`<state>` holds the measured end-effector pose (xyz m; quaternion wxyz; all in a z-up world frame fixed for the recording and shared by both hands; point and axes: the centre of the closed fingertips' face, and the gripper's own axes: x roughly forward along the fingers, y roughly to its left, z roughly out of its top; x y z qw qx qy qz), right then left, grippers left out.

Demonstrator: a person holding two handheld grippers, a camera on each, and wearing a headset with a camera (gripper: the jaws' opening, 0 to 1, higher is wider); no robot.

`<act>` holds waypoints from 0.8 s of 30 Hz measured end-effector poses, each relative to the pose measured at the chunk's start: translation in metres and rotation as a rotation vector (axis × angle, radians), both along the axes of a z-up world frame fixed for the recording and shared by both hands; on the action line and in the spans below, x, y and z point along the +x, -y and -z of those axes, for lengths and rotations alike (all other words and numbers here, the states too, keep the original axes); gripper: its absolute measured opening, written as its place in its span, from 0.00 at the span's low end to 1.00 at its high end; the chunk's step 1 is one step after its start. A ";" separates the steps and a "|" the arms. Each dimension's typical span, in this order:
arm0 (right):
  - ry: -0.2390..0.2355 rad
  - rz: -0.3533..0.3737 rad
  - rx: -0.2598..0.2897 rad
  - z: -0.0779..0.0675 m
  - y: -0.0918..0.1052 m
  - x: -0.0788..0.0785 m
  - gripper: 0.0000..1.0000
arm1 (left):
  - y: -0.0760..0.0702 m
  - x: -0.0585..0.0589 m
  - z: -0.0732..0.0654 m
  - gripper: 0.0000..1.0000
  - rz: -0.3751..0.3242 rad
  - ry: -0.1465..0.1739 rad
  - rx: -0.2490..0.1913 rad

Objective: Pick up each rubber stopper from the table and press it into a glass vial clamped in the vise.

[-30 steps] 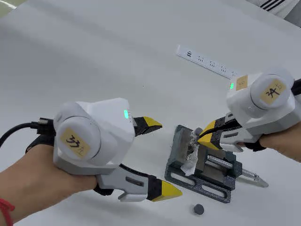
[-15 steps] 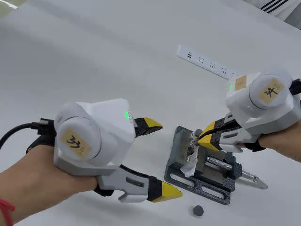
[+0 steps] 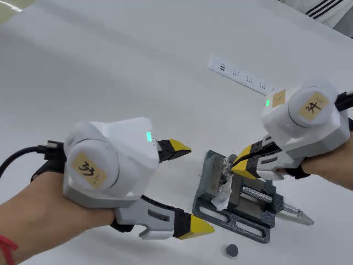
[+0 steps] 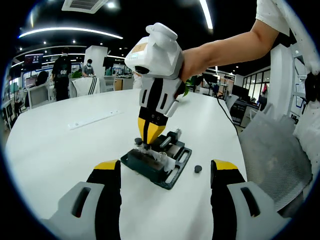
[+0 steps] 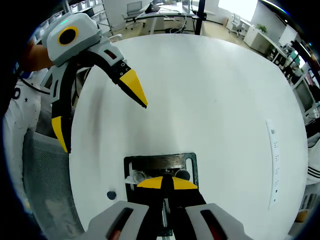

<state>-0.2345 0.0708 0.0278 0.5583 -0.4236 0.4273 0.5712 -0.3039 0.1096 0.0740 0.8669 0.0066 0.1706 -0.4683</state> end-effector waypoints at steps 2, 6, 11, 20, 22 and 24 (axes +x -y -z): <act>0.001 -0.002 -0.004 0.000 -0.001 0.000 0.00 | 0.000 0.000 0.000 0.72 -0.001 0.001 0.001; 0.000 -0.003 -0.007 0.000 -0.001 0.000 0.00 | -0.001 0.001 -0.001 0.72 -0.003 0.001 -0.001; 0.001 -0.005 -0.004 0.000 -0.002 -0.001 0.00 | -0.001 0.000 0.000 0.72 -0.003 0.001 0.000; -0.005 0.015 -0.008 0.001 -0.001 -0.001 0.00 | -0.003 0.001 0.000 0.72 -0.008 0.001 -0.002; -0.007 0.018 -0.004 0.001 -0.001 -0.002 0.00 | -0.003 0.000 -0.001 0.71 -0.008 0.001 -0.003; -0.004 0.023 0.000 0.002 -0.001 -0.001 0.00 | -0.003 0.000 0.000 0.71 -0.006 0.001 0.000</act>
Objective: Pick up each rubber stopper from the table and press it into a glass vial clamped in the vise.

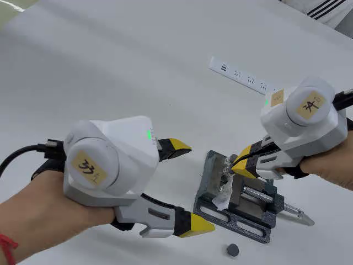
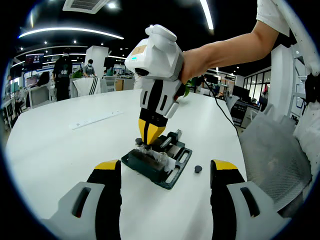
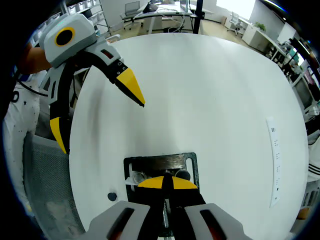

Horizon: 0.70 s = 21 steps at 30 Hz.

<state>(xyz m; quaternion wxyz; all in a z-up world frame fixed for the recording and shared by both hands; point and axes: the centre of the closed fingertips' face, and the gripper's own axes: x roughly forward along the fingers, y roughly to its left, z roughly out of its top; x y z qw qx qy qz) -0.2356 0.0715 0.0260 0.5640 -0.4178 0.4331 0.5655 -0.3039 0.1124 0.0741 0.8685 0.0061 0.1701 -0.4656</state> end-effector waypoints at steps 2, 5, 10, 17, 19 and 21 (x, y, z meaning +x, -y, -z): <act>0.005 0.001 0.006 0.000 0.000 -0.001 0.00 | 0.000 0.000 0.000 0.71 -0.001 -0.001 0.000; 0.014 -0.002 0.012 0.000 0.000 -0.001 0.00 | -0.001 0.001 0.000 0.71 -0.004 0.000 -0.001; 0.025 -0.001 0.021 0.000 0.000 -0.001 0.00 | 0.000 0.001 0.000 0.71 -0.002 -0.003 -0.001; 0.041 -0.002 0.007 0.000 -0.001 -0.001 0.00 | 0.000 0.002 0.000 0.71 -0.001 -0.003 0.000; 0.047 -0.008 0.009 0.000 -0.001 -0.001 0.00 | 0.000 0.002 -0.001 0.71 0.000 0.000 -0.003; 0.055 -0.008 0.006 0.000 -0.001 -0.002 0.00 | 0.000 0.002 -0.001 0.71 0.000 -0.001 -0.002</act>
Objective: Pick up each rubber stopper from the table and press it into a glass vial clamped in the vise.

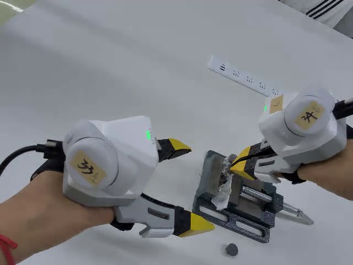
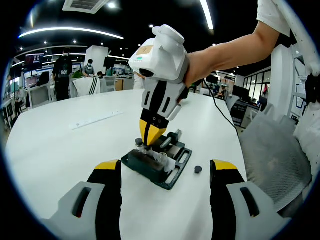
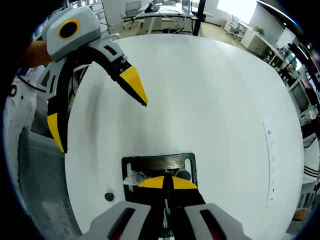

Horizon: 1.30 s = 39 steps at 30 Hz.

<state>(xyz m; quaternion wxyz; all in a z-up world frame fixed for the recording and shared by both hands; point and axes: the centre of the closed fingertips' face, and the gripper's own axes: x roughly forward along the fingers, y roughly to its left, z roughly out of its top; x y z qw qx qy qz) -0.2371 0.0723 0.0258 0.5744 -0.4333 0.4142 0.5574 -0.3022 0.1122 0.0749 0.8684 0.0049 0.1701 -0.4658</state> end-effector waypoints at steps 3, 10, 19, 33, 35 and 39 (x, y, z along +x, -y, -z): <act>0.006 -0.002 -0.002 0.000 0.000 0.001 0.00 | 0.000 0.000 0.000 0.71 0.000 0.000 0.001; 0.006 0.007 0.001 0.000 0.000 0.002 0.00 | 0.000 0.000 0.000 0.70 0.001 0.001 0.001; 0.012 0.008 0.002 0.000 0.000 0.003 0.00 | 0.000 0.001 -0.001 0.70 -0.001 0.003 -0.001; 0.017 0.030 0.047 0.001 0.000 0.006 0.00 | 0.004 -0.002 -0.005 0.70 0.011 0.009 0.007; 0.019 0.041 0.058 0.001 0.001 0.006 0.00 | 0.004 -0.003 -0.007 0.70 0.012 0.012 0.006; 0.014 0.059 0.090 0.000 0.001 0.006 0.00 | 0.003 -0.004 -0.011 0.70 0.012 0.018 0.014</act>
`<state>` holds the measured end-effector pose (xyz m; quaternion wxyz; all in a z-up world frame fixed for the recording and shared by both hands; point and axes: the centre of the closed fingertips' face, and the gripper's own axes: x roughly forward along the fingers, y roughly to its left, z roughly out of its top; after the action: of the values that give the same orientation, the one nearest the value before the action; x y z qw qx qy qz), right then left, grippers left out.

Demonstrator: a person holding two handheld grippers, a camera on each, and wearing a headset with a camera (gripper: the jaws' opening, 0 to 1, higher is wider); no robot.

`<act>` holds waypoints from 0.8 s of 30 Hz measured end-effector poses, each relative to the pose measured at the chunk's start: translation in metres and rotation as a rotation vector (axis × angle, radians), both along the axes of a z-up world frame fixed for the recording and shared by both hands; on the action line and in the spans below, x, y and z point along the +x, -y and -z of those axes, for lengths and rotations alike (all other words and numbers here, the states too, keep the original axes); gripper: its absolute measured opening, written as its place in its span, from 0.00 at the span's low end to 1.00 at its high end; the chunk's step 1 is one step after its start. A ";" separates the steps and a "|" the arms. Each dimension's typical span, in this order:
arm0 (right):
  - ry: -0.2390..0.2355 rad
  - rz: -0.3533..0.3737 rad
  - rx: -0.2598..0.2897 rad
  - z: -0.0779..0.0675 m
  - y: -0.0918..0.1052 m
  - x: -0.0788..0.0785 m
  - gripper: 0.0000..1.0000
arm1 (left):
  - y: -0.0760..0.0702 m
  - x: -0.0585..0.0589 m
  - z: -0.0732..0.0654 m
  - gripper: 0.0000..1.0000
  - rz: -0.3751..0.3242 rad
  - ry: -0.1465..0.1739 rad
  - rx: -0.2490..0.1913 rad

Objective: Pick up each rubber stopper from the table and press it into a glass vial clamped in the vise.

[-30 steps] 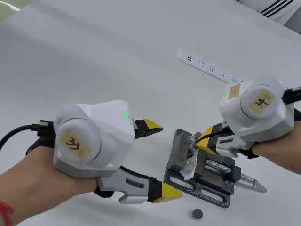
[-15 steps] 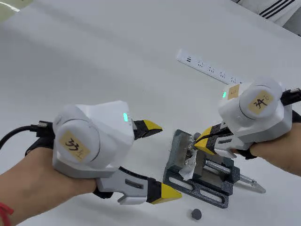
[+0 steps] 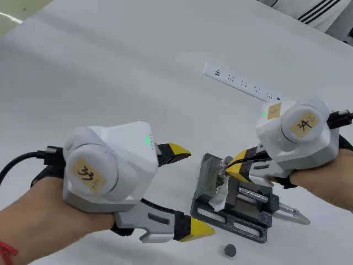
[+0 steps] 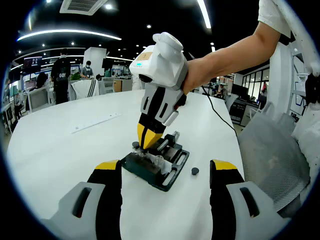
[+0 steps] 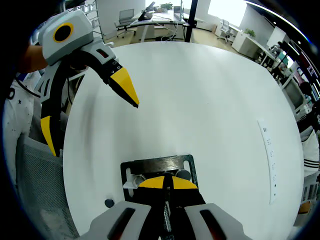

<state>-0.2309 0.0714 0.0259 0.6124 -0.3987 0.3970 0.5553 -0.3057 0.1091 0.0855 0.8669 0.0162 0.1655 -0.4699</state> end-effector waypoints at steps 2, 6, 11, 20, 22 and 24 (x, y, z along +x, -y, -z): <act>-0.001 0.001 -0.003 0.001 -0.001 -0.001 0.00 | -0.001 0.000 -0.001 0.70 0.001 0.002 0.007; 0.013 0.000 0.003 0.000 -0.001 -0.002 0.00 | -0.003 -0.002 -0.004 0.70 -0.001 0.005 0.014; 0.020 0.004 0.012 -0.001 -0.001 -0.003 0.00 | -0.004 -0.006 -0.004 0.70 -0.002 0.003 0.025; 0.022 0.004 0.006 -0.001 -0.001 -0.003 0.00 | -0.004 -0.011 -0.008 0.70 -0.003 0.007 0.031; 0.016 0.012 0.009 -0.001 -0.001 -0.003 0.00 | -0.004 -0.012 -0.009 0.70 -0.004 0.008 0.033; 0.011 0.018 0.013 -0.001 -0.001 -0.004 0.00 | -0.005 -0.013 -0.009 0.70 -0.004 0.009 0.037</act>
<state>-0.2354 0.0727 0.0272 0.6219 -0.3941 0.3938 0.5502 -0.3188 0.1138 0.0947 0.8680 0.0339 0.1704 -0.4651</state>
